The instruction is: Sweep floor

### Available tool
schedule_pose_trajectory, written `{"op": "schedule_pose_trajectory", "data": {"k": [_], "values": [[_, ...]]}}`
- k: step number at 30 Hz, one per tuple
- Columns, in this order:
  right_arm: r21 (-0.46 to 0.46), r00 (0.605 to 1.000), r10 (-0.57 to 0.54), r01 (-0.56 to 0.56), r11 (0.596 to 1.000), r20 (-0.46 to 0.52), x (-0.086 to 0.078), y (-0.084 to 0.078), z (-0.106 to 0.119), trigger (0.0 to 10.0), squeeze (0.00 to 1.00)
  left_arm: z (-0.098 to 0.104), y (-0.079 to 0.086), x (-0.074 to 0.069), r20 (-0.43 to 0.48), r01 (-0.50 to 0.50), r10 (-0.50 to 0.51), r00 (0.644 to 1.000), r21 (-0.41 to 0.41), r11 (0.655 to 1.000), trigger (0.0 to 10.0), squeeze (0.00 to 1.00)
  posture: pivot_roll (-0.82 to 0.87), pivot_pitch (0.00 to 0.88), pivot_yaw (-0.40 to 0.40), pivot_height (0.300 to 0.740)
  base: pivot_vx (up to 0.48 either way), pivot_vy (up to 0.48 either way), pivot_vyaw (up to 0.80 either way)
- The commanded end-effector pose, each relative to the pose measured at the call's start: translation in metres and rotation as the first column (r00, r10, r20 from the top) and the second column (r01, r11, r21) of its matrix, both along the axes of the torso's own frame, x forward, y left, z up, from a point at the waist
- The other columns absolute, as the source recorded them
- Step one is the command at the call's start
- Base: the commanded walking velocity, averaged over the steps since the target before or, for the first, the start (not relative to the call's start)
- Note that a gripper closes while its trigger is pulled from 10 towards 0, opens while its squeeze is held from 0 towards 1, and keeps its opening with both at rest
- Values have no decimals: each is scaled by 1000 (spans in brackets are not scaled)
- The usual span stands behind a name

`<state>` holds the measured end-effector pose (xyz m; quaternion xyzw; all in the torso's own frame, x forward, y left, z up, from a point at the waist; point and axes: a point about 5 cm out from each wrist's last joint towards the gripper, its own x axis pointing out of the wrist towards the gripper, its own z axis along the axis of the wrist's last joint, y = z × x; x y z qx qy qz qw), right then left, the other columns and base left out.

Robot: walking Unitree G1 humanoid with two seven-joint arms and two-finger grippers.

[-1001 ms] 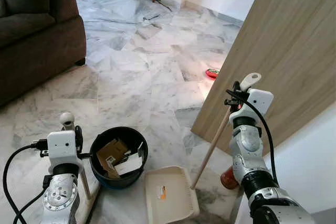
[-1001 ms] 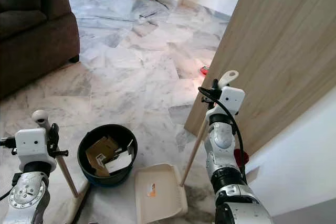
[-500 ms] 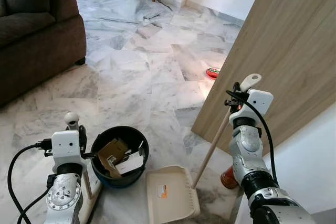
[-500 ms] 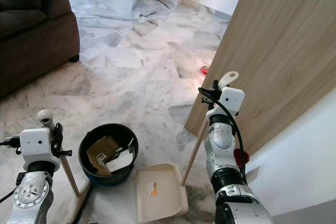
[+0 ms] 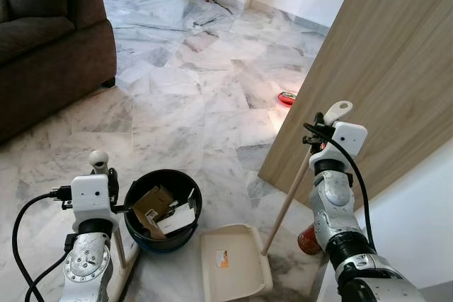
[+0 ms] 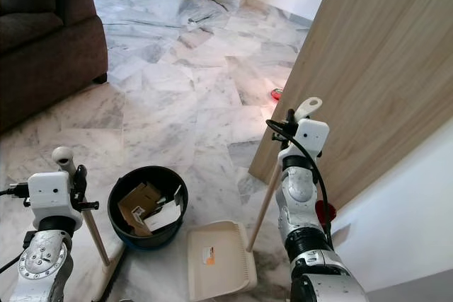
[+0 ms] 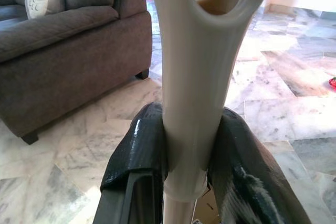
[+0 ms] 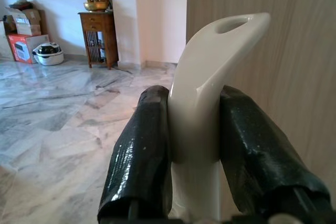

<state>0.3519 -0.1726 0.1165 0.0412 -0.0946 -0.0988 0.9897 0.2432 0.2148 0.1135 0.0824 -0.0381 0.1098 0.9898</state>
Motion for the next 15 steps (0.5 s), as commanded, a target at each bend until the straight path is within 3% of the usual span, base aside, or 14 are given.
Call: {"op": "schedule_pose_trajectory", "data": {"k": [1,8,15], "values": [[-19,1000,-19,20,1000,14,0,-7,2,10000,0,13,-12,5,83,60,-59,995,-17,998,10000,0,173,98,-153,740,0,0,0],[-15,1000,-17,18,1000,15,1,-5,4,10000,0,15,-10,6,89,60,-59,994,-10,998,10000,0,183,108,-151,740,0,0,0],[-15,1000,-21,21,1000,11,2,-6,4,10000,0,17,-9,6,92,51,-50,995,-6,999,10000,0,185,130,-153,740,-137,0,0]]}}
